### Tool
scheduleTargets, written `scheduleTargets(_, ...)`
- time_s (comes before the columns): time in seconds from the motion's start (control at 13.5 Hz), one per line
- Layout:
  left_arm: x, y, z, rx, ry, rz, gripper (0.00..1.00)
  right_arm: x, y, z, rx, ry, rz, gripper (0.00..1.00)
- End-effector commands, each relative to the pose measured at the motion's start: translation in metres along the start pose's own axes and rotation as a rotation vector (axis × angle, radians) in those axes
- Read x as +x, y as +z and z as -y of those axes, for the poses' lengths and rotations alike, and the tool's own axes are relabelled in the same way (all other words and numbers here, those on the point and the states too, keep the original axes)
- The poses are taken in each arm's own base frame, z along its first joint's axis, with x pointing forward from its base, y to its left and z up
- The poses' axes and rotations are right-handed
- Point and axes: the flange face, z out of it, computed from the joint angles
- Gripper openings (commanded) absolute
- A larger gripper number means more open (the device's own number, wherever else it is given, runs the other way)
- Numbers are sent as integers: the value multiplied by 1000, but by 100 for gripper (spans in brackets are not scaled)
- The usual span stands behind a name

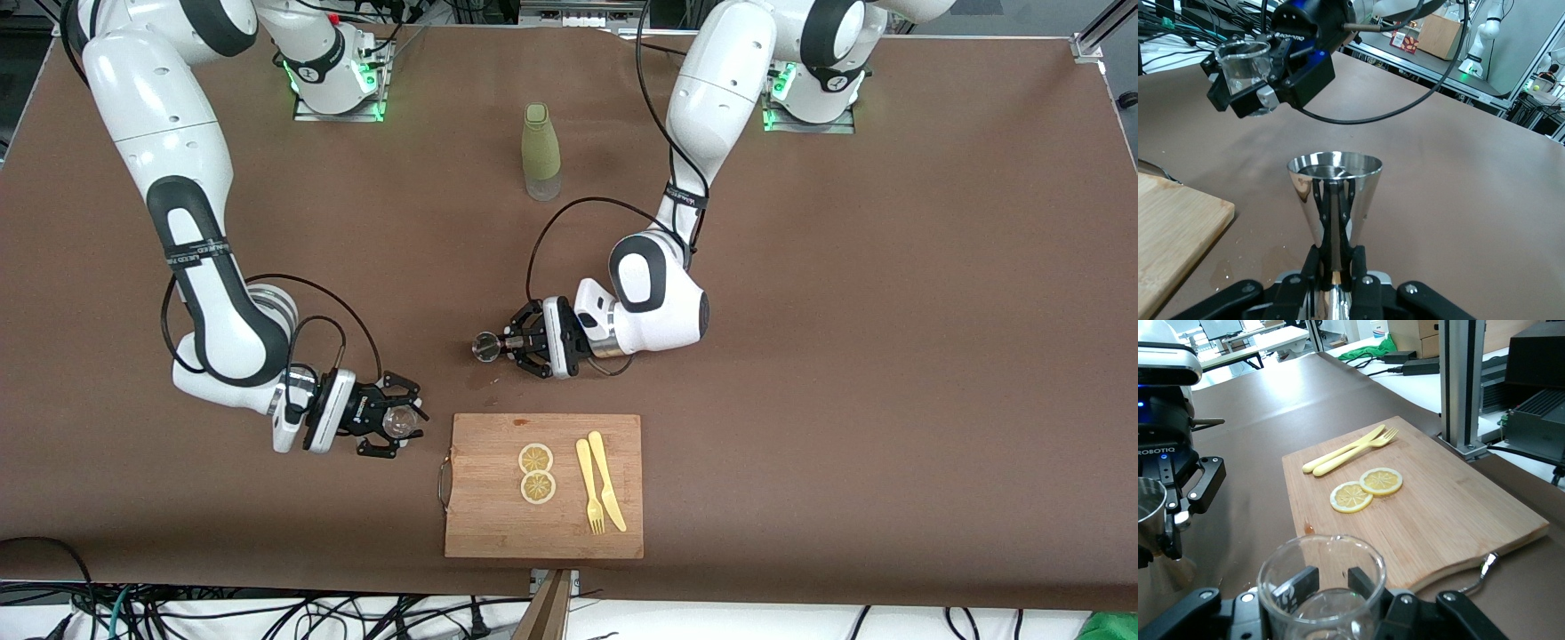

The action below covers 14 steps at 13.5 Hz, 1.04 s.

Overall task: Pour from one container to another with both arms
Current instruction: 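Lift the glass with the right gripper and carry it above the jigger, then tilt the glass with the right gripper, pouring liquid into the jigger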

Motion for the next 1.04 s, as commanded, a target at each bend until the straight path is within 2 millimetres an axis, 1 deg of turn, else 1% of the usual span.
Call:
scheduleTargets(0.0, 11, 6, 2, 22, -16, -27, 0, 11, 10, 7, 28, -16, 7, 30)
scheduleTargets(0.07, 13, 9, 0, 29, -18, -26, 0, 15, 11, 10, 52, -37, 19, 30)
scheduleTargets(0.15, 4, 15, -1, 49, -28, -13, 0, 17, 15, 15, 90, -54, 27, 30)
scheduleTargets(0.22, 8, 20, -4, 58, -18, -13, 0, 16, 17, 19, 131, -73, 43, 30)
scheduleTargets(0.37, 5, 24, -5, 59, -33, -7, 0, 13, 14, 23, 206, -94, 66, 30)
scheduleTargets(0.44, 3, 26, -6, 57, -35, -5, 0, 15, 13, 25, 233, -94, 65, 30)
scheduleTargets(0.59, 2, 26, -6, 57, -35, -3, 0, 16, 10, 28, 267, -48, 127, 30)
scheduleTargets(0.67, 2, 27, -6, 56, -36, -3, 0, 16, 12, 31, 285, -21, 159, 30)
scheduleTargets(0.81, -2, 28, -5, 57, -38, 0, 0, 19, 11, 32, 286, -10, 176, 30)
scheduleTargets(0.96, 1, 31, -6, 54, -29, -3, 0, 21, 12, 34, 289, 5, 198, 30)
